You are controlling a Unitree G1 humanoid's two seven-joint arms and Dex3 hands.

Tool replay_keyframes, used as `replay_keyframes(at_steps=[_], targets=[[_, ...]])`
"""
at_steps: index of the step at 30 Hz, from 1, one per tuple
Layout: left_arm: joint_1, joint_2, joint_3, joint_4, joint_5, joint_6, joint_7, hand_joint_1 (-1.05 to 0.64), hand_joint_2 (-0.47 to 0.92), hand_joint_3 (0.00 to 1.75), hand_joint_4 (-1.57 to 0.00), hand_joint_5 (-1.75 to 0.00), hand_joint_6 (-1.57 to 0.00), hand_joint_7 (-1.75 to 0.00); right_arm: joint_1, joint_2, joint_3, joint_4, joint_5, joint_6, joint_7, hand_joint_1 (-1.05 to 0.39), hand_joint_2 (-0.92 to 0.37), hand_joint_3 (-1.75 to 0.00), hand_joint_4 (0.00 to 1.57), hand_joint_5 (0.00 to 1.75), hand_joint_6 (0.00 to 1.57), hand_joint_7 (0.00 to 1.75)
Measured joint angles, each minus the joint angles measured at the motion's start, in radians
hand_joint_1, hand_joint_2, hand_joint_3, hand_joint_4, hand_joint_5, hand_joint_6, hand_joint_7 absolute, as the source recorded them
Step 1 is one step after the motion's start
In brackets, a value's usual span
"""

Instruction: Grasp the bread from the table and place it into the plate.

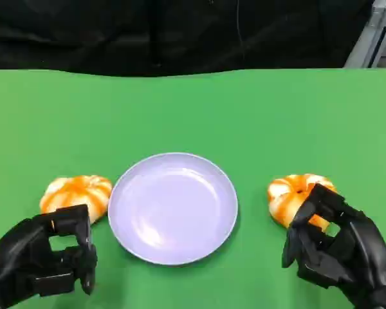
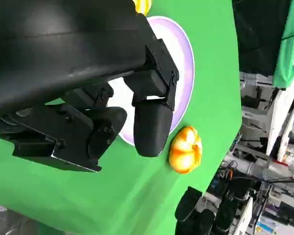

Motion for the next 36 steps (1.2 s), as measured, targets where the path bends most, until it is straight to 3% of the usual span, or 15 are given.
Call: replay_keyframes(at_steps=[8,22,24,25,26,28,30,31,33,36], targets=[[0.0,0.0,0.0,0.0,0.0,0.004,0.0,0.1,0.77,1.06,-0.89,-1.75,-0.73,-1.75,0.0,0.004,-0.009,-0.006,0.058,0.06,0.0,-0.12,-0.58,-1.13,0.82,1.75,0.63,1.71],[0.0,0.0,0.0,-0.002,0.0,0.004,0.0,0.09,0.76,1.07,-0.9,-1.75,-0.74,-1.75,-0.001,0.003,-0.008,-0.008,0.072,0.064,0.0,-0.11,-0.56,-1.17,0.84,1.75,0.63,1.7],[0.0,0.0,0.0,-0.002,0.0,0.002,0.0,0.13,0.69,1.13,-0.85,-1.75,-0.72,-1.71,-0.001,0.003,-0.008,-0.012,0.071,0.064,0.0,-0.1,-0.57,-1.16,0.84,1.75,0.63,1.7],[0.002,-0.004,0.001,-0.002,0.007,-0.015,0.003,0.12,0.64,1.16,-0.77,-1.75,-0.7,-1.63,-0.001,0.002,-0.007,-0.016,0.07,0.064,0.0,-0.1,-0.57,-1.16,0.84,1.75,0.63,1.7],[0.007,-0.017,0.005,-0.001,0.021,-0.056,0.018,0.04,0.59,1.08,-0.63,-1.59,-0.67,-1.36,-0.001,0.002,-0.006,-0.02,0.065,0.064,-0.002,-0.1,-0.58,-1.16,0.83,1.75,0.63,1.7],[0.018,-0.06,0.012,0.003,0.065,-0.181,0.072,-0.06,0.62,0.87,-0.56,-1.29,-0.7,-0.97,-0.001,0.001,-0.003,-0.023,0.048,0.063,-0.005,-0.1,-0.59,-1.15,0.83,1.75,0.62,1.71],[0.026,-0.095,0.012,0.018,0.157,-0.343,0.151,-0.24,0.81,0.41,-0.49,-0.85,-0.73,-0.45,-0.001,0.001,-0.001,-0.024,0.033,0.061,-0.005,-0.1,-0.6,-1.15,0.83,1.75,0.62,1.72],[0.028,-0.098,0.01,0.028,0.216,-0.42,0.191,-0.32,0.86,0.27,-0.44,-0.68,-0.7,-0.28,-0.001,0.001,0.0,-0.024,0.032,0.06,-0.004,-0.1,-0.6,-1.15,0.83,1.75,0.62,1.72],[0.03,-0.091,0.005,0.039,0.38,-0.565,0.302,-0.46,0.91,0.14,-0.35,-0.45,-0.63,-0.09,-0.001,0.002,0.0,-0.024,0.029,0.06,-0.004,-0.09,-0.61,-1.15,0.84,1.75,0.62,1.72],[0.03,-0.052,-0.001,0.047,0.642,-0.7,0.486,-0.63,0.92,0.12,-0.26,-0.26,-0.53,-0.01,-0.001,0.002,0.0,-0.023,0.026,0.06,-0.004,-0.1,-0.61,-1.15,0.84,1.75,0.62,1.72]])
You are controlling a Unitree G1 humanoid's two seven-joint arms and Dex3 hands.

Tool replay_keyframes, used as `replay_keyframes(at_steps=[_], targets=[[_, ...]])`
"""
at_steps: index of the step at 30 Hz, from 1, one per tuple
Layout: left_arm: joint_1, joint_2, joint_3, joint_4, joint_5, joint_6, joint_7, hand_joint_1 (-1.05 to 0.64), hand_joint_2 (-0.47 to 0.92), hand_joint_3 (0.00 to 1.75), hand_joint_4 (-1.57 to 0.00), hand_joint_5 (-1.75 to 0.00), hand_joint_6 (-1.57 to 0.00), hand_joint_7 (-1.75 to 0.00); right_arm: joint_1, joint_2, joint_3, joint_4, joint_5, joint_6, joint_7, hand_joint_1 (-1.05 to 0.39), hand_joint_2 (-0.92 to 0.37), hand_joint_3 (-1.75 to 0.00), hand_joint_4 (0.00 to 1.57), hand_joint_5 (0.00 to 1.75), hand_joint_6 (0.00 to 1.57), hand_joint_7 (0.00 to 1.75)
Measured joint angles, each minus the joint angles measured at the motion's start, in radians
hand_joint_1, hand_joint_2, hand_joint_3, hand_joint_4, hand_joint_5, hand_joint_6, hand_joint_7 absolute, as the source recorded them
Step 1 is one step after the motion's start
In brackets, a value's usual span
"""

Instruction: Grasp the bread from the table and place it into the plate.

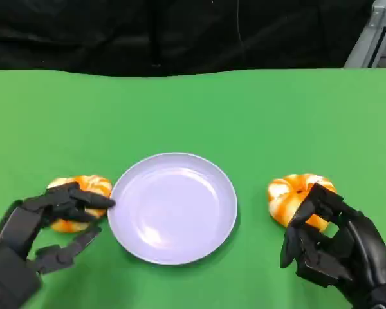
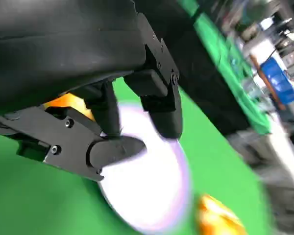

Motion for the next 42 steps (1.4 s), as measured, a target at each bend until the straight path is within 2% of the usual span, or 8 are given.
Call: replay_keyframes(at_steps=[3,6,12,17,24,34,41,42], targets=[[-0.003,0.068,-0.013,0.003,0.238,-0.026,0.158,-0.76,0.92,0.11,-0.21,-0.18,-0.48,0.0,0.0,0.0,-0.001,0.0,-0.003,-0.003,0.0,-0.09,-0.6,-1.15,0.84,1.75,0.62,1.73],[-0.022,0.121,-0.034,0.012,0.369,-0.002,0.24,-0.79,0.91,0.06,-0.19,-0.13,-0.45,0.0,0.0,0.0,-0.001,0.0,-0.005,-0.006,0.0,-0.09,-0.6,-1.15,0.84,1.75,0.62,1.73],[-0.12,0.199,-0.114,0.077,0.516,0.105,0.27,-0.84,0.91,0.02,-0.2,-0.08,-0.42,0.0,0.001,0.001,0.001,0.0,-0.014,-0.018,-0.008,-0.09,-0.61,-1.15,0.84,1.75,0.61,1.73],[-0.235,0.239,-0.203,0.222,0.567,0.15,0.28,-0.86,0.92,0.03,-0.22,-0.06,-0.42,0.0,-0.003,0.002,0.001,0.009,-0.014,-0.035,-0.007,-0.1,-0.6,-1.15,0.84,1.75,0.62,1.73],[-0.363,0.24,-0.311,0.419,0.573,0.174,0.297,-0.84,0.92,0.07,-0.23,-0.04,-0.41,0.0,-0.006,0.002,0.003,0.02,-0.014,-0.038,-0.007,-0.1,-0.6,-1.15,0.84,1.75,0.62,1.72],[-0.455,0.204,-0.411,0.618,0.552,0.183,0.317,-0.83,0.92,0.11,-0.25,-0.03,-0.42,0.0,-0.006,0.005,0.004,0.021,-0.014,-0.039,-0.008,-0.1,-0.6,-1.16,0.83,1.75,0.61,1.73],[-0.499,0.174,-0.443,0.725,0.511,0.167,0.348,-0.69,0.92,0.11,-0.32,-0.04,-0.46,-0.01,-0.006,0.005,0.004,0.021,-0.014,-0.038,-0.008,-0.09,-0.6,-1.16,0.84,1.75,0.61,1.73],[-0.502,0.171,-0.446,0.733,0.506,0.164,0.356,-0.6,0.92,0.11,-0.36,-0.05,-0.48,-0.02,-0.006,0.005,0.004,0.021,-0.014,-0.038,-0.007,-0.1,-0.6,-1.16,0.84,1.75,0.61,1.73]])
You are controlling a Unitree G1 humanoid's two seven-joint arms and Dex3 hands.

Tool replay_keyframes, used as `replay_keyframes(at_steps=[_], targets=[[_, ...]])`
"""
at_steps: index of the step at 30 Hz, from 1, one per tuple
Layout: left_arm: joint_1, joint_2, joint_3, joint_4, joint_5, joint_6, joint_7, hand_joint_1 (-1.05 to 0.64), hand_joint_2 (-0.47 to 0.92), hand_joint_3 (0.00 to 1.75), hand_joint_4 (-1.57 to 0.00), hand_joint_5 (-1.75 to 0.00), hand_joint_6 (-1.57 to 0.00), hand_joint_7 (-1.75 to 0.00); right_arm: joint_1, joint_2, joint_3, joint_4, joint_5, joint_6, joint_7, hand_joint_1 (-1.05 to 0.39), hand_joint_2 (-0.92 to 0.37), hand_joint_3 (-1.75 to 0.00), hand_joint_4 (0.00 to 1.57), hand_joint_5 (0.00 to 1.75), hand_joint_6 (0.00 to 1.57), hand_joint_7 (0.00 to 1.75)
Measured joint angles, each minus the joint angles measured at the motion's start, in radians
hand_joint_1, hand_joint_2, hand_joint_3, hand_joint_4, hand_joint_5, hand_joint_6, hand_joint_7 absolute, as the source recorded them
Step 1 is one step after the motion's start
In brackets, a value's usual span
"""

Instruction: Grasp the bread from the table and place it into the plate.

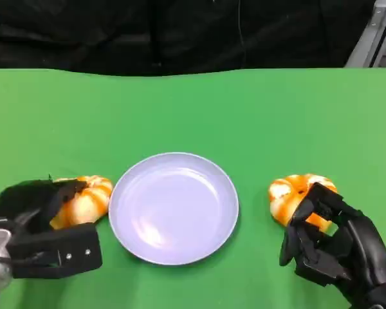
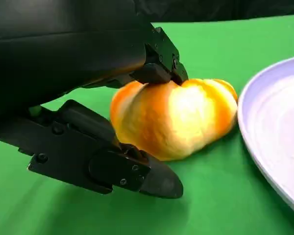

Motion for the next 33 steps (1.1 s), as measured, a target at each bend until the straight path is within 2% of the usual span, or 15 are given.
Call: replay_keyframes(at_steps=[1,2,4,5,6,7,8,9,11,13,16,20,29,30,33], targets=[[-0.005,-0.001,-0.003,0.01,-0.005,-0.003,0.007,-0.56,0.92,0.11,-0.37,-0.06,-0.49,-0.02,0.0,0.0,0.0,0.0,0.0,0.0,0.0,-0.1,-0.6,-1.16,0.84,1.75,0.61,1.73],[-0.01,-0.001,-0.008,0.021,-0.008,-0.005,0.018,-0.4,0.92,0.19,-0.52,-0.08,-0.57,-0.04,0.0,0.0,0.0,0.0,0.0,0.001,0.0,-0.09,-0.6,-1.16,0.84,1.75,0.61,1.73],[-0.016,-0.002,-0.024,0.039,-0.008,-0.008,0.037,-0.31,0.92,0.24,-0.6,-0.08,-0.62,-0.04,0.0,0.0,0.0,-0.001,0.0,0.003,-0.001,-0.09,-0.6,-1.16,0.83,1.75,0.61,1.73],[-0.018,-0.003,-0.029,0.045,-0.008,-0.008,0.042,-0.25,0.92,0.24,-0.7,-0.14,-0.7,-0.07,0.0,0.0,0.001,-0.001,0.0,0.003,-0.001,-0.09,-0.6,-1.16,0.83,1.75,0.61,1.73],[-0.022,-0.003,-0.034,0.053,-0.009,-0.009,0.048,-0.15,0.92,0.25,-0.88,-0.28,-0.89,-0.09,0.0,0.0,0.001,-0.001,0.0,0.003,-0.001,-0.09,-0.6,-1.16,0.83,1.75,0.61,1.73],[-0.025,-0.004,-0.034,0.06,-0.017,-0.013,0.059,-0.08,0.92,0.27,-0.87,-0.79,-1.08,-0.1,0.0,0.0,0.001,-0.001,0.0,0.003,-0.001,-0.09,-0.6,-1.16,0.83,1.75,0.61,1.73],[-0.026,-0.008,-0.031,0.065,-0.029,-0.019,0.078,-0.06,0.92,0.29,-0.82,-1.09,-1.17,-0.11,0.0,0.0,0.001,-0.001,0.0,0.003,-0.001,-0.09,-0.6,-1.16,0.83,1.75,0.61,1.73],[-0.026,-0.011,-0.029,0.071,-0.036,-0.021,0.097,-0.04,0.92,0.3,-0.76,-1.39,-1.2,-0.22,0.0,0.0,0.001,-0.001,0.0,0.003,-0.001,-0.09,-0.6,-1.16,0.83,1.75,0.61,1.73],[-0.026,-0.014,-0.025,0.074,-0.055,-0.023,0.12,-0.02,0.92,0.27,-0.69,-1.67,-0.7,-1.33,0.0,0.0,0.001,-0.001,0.0,0.003,-0.001,-0.09,-0.6,-1.15,0.83,1.75,0.61,1.73],[-0.025,-0.013,-0.024,0.072,-0.067,-0.024,0.133,0.0,0.92,0.25,-0.64,-1.73,-0.5,-1.66,0.0,0.0,0.0,-0.001,0.0,0.003,-0.001,-0.1,-0.6,-1.15,0.82,1.75,0.61,1.72],[-0.011,-0.013,-0.017,0.069,-0.089,-0.038,0.141,0.0,0.92,0.28,-0.63,-1.74,-0.45,-1.74,0.0,0.0,0.0,-0.001,0.0,0.003,-0.001,-0.1,-0.6,-1.15,0.82,1.75,0.61,1.72],[0.001,-0.005,0.017,0.049,-0.137,-0.053,0.138,-0.02,0.92,0.35,-0.64,-1.75,-0.46,-1.75,0.0,0.0,-0.001,0.0,0.0,0.003,0.0,-0.11,-0.6,-1.14,0.83,1.75,0.61,1.73],[0.005,0.032,0.07,-0.025,-0.182,-0.049,0.131,0.02,0.91,0.31,-0.62,-1.75,-0.43,-1.75,0.0,0.0,-0.002,0.001,0.0,0.0,0.0,-0.11,-0.6,-1.14,0.84,1.75,0.62,1.73],[0.007,0.032,0.07,-0.026,-0.182,-0.049,0.127,0.0,0.92,0.32,-0.64,-1.75,-0.52,-1.66,0.0,0.0,-0.002,0.001,0.0,0.0,0.0,-0.1,-0.6,-1.14,0.84,1.75,0.62,1.73],[0.038,0.035,0.083,-0.127,-0.188,-0.034,0.09,-0.01,0.92,0.33,-0.65,-1.75,-0.59,-1.59,0.0,-0.001,-0.003,0.001,0.0,-0.001,0.0,-0.1,-0.61,-1.14,0.84,1.75,0.62,1.73]])
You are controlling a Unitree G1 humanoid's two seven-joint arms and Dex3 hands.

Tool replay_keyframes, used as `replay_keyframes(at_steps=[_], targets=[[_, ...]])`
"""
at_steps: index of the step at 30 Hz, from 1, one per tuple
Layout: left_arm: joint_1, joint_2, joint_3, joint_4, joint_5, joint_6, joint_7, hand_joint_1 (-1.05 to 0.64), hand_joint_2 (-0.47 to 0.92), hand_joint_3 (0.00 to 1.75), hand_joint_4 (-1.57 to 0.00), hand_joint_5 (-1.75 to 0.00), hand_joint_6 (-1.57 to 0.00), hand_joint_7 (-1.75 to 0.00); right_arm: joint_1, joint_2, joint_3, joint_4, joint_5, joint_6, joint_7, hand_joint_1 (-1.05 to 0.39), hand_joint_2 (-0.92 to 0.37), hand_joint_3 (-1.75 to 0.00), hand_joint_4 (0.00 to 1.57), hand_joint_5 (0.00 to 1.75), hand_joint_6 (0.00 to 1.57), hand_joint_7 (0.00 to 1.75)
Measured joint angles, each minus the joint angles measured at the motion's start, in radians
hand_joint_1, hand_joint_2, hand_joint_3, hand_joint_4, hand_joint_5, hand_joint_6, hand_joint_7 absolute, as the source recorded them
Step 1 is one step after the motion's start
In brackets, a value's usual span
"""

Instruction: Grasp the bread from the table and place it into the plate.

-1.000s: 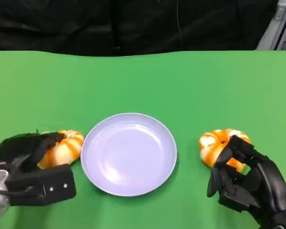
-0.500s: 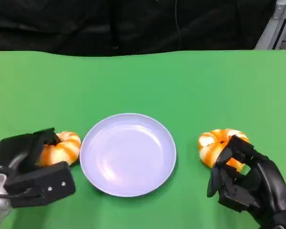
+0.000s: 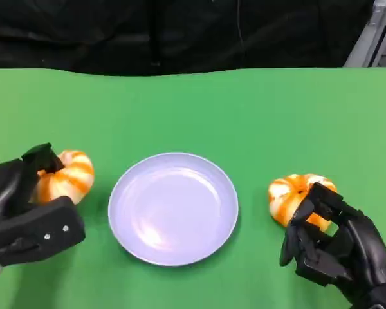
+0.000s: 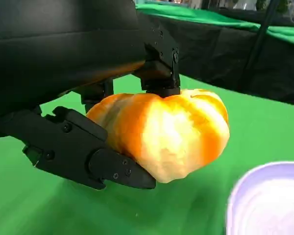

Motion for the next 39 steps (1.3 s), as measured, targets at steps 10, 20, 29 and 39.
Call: replay_keyframes(at_steps=[10,20,29,39], targets=[[0.042,-0.024,-0.047,-0.312,0.008,0.011,-0.161,0.03,0.92,0.29,-0.65,-1.69,-0.74,-1.38,-0.002,0.0,0.001,0.0,0.0,0.0,0.0,-0.09,-0.61,-1.13,0.83,1.75,0.61,1.74],[0.036,-0.058,-0.087,-0.262,0.042,-0.045,-0.162,0.0,0.92,0.32,-0.65,-1.69,-0.74,-1.38,-0.001,0.002,0.008,-0.005,-0.001,0.005,-0.008,-0.08,-0.62,-1.13,0.83,1.75,0.62,1.74],[0.034,-0.059,-0.087,-0.257,0.042,-0.052,-0.162,0.0,0.92,0.32,-0.65,-1.69,-0.75,-1.37,-0.001,0.002,0.011,-0.005,-0.001,0.005,-0.009,-0.08,-0.62,-1.13,0.83,1.75,0.62,1.74],[-0.011,-0.121,-0.14,-0.176,0.085,-0.075,-0.147,-0.06,0.92,0.4,-0.6,-1.74,-0.66,-1.49,0.002,0.002,0.016,-0.015,-0.001,0.005,-0.012,-0.09,-0.61,-1.13,0.83,1.75,0.61,1.74]])
